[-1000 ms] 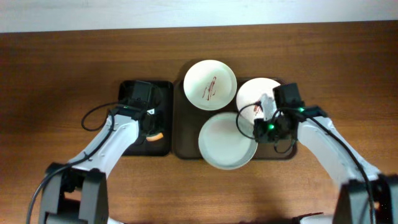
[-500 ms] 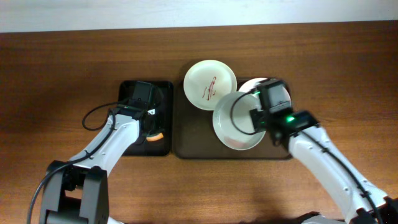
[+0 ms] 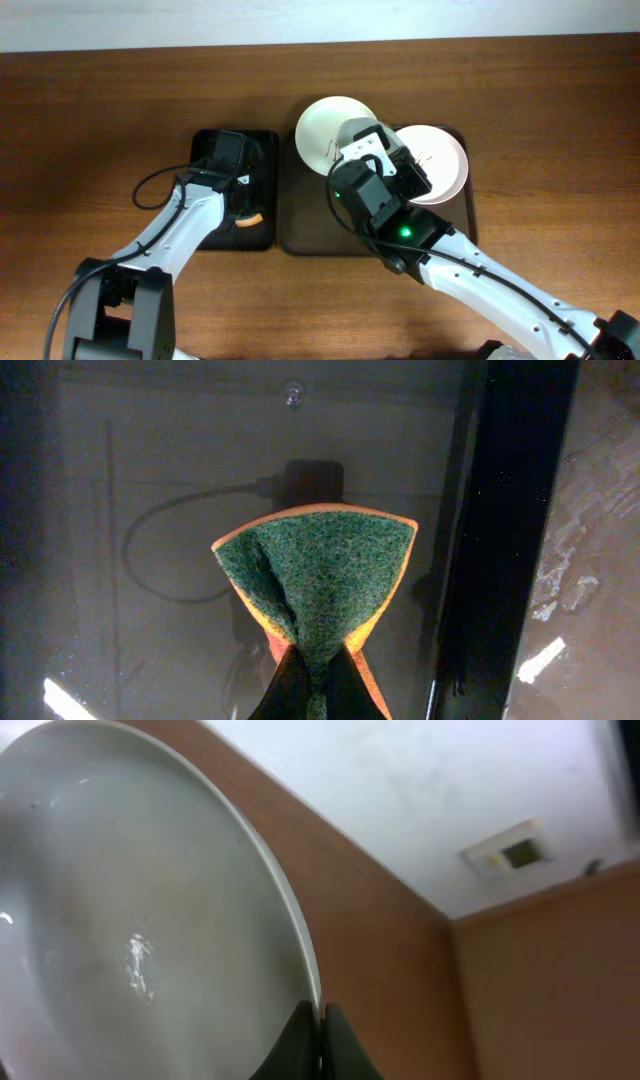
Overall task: Clean dirty plates on tray and stack at the side
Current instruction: 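Lift the pale green plate with the right gripper and place it right of the tray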
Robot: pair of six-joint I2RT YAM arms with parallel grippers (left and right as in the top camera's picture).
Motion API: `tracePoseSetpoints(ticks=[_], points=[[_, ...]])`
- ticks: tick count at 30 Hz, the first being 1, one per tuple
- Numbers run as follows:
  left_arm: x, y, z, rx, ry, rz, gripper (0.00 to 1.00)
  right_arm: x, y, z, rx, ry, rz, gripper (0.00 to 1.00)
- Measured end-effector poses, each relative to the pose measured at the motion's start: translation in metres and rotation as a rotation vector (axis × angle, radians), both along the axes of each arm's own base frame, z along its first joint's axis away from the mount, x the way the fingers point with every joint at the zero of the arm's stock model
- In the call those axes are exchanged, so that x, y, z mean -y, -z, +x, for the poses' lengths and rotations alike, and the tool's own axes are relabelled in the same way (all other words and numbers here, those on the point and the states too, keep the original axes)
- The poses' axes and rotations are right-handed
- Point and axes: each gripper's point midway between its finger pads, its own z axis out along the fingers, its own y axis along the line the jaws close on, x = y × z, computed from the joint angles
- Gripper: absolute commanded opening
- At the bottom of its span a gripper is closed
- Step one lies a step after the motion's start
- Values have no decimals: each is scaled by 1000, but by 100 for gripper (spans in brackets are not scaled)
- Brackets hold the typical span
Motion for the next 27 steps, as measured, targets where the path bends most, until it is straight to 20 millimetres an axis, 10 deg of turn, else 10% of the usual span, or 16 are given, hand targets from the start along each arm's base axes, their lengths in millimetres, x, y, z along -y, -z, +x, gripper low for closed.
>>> tracePoseSetpoints(ticks=[19,27], points=[[0,0,0,0,0,0,0,14,-4,-3,8,69,60,4],[0,0,0,-1,0,0,0,100,46,8,-127,363,555,4]])
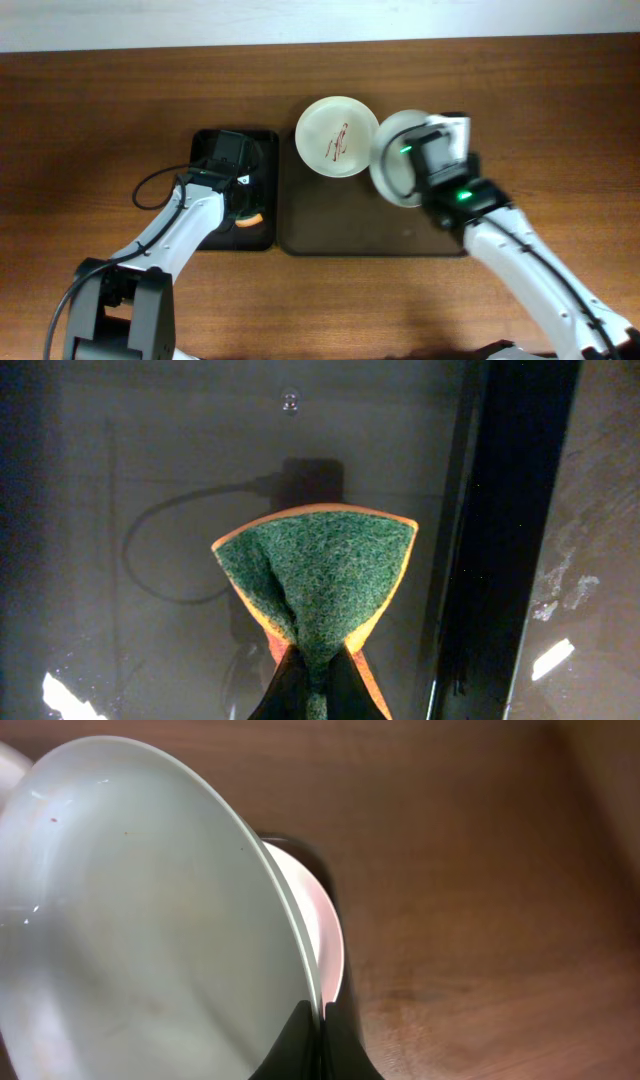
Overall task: Clean dirty plates on tray and stack at the side
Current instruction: 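Lift the pale green plate with the right gripper and place it right of the tray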
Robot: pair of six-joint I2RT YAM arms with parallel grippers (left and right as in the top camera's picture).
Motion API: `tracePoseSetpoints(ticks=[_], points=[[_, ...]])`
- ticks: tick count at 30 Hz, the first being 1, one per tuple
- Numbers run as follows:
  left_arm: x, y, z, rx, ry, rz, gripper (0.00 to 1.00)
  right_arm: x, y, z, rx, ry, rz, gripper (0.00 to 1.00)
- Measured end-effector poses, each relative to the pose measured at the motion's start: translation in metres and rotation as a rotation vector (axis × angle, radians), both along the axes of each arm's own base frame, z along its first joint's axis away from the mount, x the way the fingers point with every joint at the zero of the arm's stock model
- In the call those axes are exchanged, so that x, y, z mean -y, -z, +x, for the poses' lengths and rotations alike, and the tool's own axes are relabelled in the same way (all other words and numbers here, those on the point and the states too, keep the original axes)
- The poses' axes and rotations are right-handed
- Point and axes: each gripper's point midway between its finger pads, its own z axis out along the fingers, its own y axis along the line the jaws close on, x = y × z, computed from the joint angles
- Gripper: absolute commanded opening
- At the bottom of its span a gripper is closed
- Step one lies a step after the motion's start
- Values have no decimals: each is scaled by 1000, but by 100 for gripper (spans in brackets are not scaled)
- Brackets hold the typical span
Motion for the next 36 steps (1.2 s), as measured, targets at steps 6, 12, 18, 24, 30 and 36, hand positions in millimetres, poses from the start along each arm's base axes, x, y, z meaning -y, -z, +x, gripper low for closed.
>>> tracePoseSetpoints(ticks=[6,12,18,24,30,36], points=[[0,0,0,0,0,0,0,92,11,-11,-20,252,305,4],[0,0,0,-1,1,0,0,190,28,-48,2,546,520,4],[0,0,0,-1,0,-1,0,232,75,-71,-74,702,637,4],[0,0,0,-1,1,-1,0,238,106,-62,-101,703,714,8],[0,0,0,-1,0,-1,0,229,101,-48,-63,638,776,35],[0,0,0,-1,1,-1,0,171,83,-15,-56,340,943,41]])
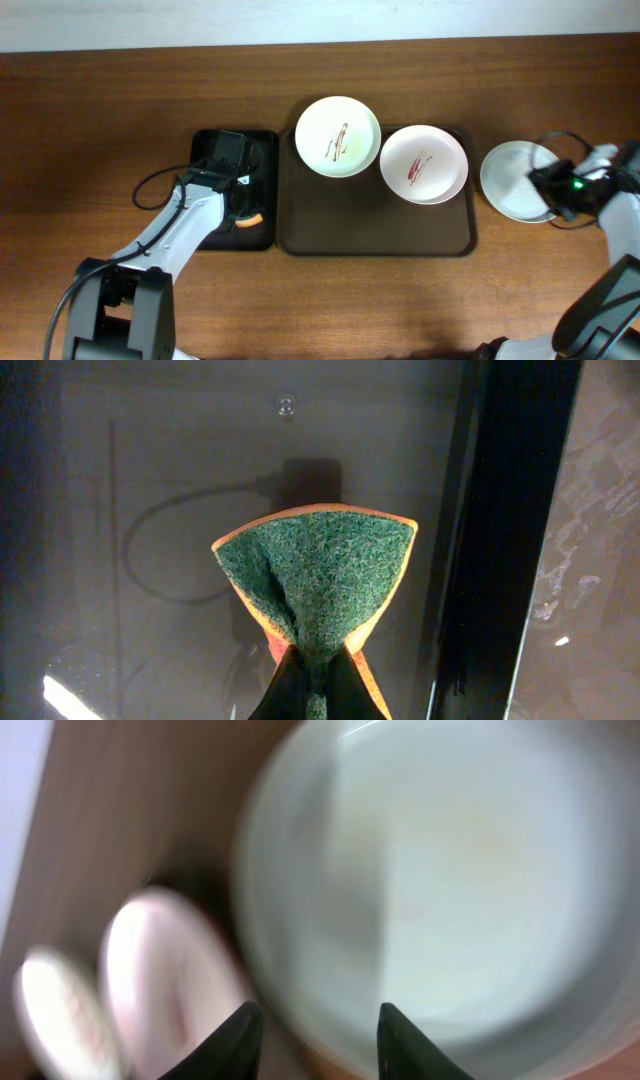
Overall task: Clean dirty plates on tray and stack at the side
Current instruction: 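Lift the pale green plate with the right gripper and place it right of the tray, then grip the pink plate rim with the right gripper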
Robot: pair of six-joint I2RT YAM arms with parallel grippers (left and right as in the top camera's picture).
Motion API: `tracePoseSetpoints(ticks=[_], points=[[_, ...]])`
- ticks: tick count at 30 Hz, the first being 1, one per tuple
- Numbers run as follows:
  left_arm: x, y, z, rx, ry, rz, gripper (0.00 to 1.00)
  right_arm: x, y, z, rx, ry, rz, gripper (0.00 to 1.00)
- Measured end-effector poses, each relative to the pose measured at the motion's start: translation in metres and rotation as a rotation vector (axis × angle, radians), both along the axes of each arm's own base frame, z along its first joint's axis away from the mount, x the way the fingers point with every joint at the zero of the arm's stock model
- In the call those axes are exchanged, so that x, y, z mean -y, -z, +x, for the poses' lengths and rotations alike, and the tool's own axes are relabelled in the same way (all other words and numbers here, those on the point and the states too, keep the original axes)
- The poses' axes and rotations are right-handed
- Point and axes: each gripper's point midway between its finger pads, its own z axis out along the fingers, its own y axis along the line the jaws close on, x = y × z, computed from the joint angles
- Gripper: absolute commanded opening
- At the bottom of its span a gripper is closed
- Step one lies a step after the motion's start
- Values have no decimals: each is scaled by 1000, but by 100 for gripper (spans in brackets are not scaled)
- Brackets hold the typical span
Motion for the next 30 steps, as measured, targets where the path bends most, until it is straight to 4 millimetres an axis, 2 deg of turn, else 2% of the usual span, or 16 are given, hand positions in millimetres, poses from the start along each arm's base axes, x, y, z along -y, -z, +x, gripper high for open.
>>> tracePoseSetpoints(ticks=[1,5,8,10,12,14,19,23,26,28,30], points=[[0,0,0,0,0,0,0,-29,-3,7,13,-86,40,41],[0,0,0,0,0,0,0,-120,-3,18,9,-377,39,44],[0,0,0,0,0,0,0,-162,3,17,-22,-494,-13,48],[0,0,0,0,0,0,0,-177,10,12,-73,-531,-76,50],[0,0,0,0,0,0,0,-179,19,4,-150,-511,-137,51],[0,0,0,0,0,0,0,-170,27,-6,-237,-448,-208,51],[0,0,0,0,0,0,0,-147,30,-6,-286,-334,-291,50],[0,0,0,0,0,0,0,-143,37,-7,-310,-317,-302,43],[0,0,0,-1,0,0,0,-142,54,-6,-344,-316,-300,31],[0,0,0,-1,0,0,0,-142,64,-4,-358,-320,-297,14],[0,0,0,-1,0,0,0,-144,65,-3,-357,-317,-282,6]])
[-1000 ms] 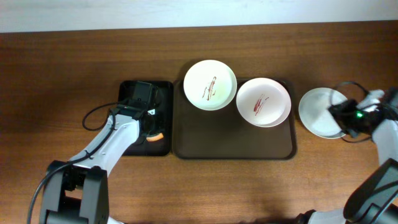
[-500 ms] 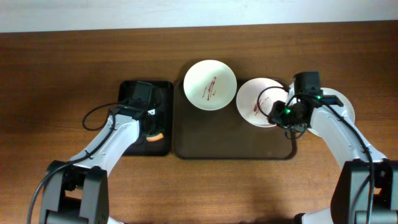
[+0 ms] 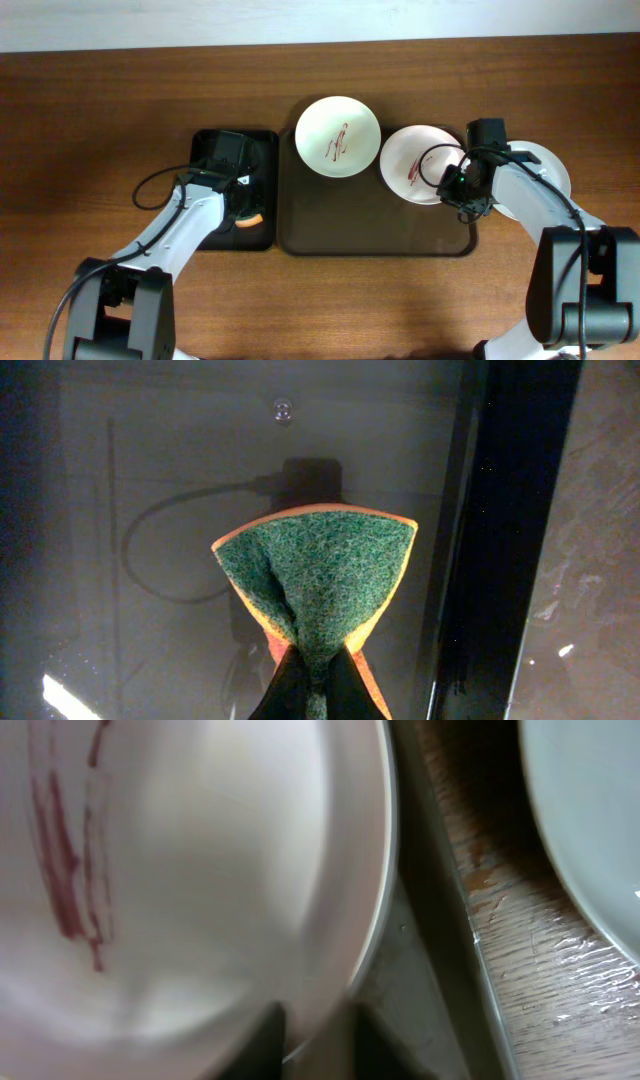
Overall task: Clean dirty plates on tray and stack at the side
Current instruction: 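Grip the pink plate rim with the right gripper, then scrub the pink plate with the sponge in the left gripper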
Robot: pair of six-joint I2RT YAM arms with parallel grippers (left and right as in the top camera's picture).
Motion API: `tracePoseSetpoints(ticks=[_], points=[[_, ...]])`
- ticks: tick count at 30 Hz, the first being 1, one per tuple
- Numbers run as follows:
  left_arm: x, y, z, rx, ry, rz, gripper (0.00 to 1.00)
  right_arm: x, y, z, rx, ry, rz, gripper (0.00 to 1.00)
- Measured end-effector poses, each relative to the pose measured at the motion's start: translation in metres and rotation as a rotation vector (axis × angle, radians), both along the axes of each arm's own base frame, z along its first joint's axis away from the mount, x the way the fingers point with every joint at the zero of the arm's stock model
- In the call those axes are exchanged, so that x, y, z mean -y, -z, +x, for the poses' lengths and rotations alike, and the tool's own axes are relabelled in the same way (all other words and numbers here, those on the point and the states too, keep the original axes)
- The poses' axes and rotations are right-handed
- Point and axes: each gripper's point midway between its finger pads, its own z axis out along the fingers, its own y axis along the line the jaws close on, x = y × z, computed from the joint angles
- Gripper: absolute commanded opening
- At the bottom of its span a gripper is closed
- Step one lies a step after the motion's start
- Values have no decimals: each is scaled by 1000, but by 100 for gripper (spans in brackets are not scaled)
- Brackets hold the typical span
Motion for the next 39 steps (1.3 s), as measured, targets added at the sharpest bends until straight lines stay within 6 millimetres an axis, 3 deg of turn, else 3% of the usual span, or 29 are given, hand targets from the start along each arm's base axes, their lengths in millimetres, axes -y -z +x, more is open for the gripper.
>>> tracePoseSetpoints(ticks=[13,15,18,20,23,26,28,39], points=[[0,0,0,0,0,0,0,-6,4,-45,-184,-47,29,6],[0,0,0,0,0,0,0,-6,4,-45,-182,-65,27,20],[0,0,0,0,0,0,0,-5,4,-40,-161,-81,23,23],[0,-3,0,7,1,-3,0,-5,4,-34,-134,-86,20,22],[6,-21,6,66,11,-37,0,-5,3,-27,-107,-92,18,11],[27,-56,20,194,61,-126,0,-5,4,-26,-99,-95,16,6],[53,-74,28,264,125,-195,0,-5,5,-27,-100,-96,16,4],[159,-104,11,368,347,-377,0,-6,8,-31,-102,-100,21,4]])
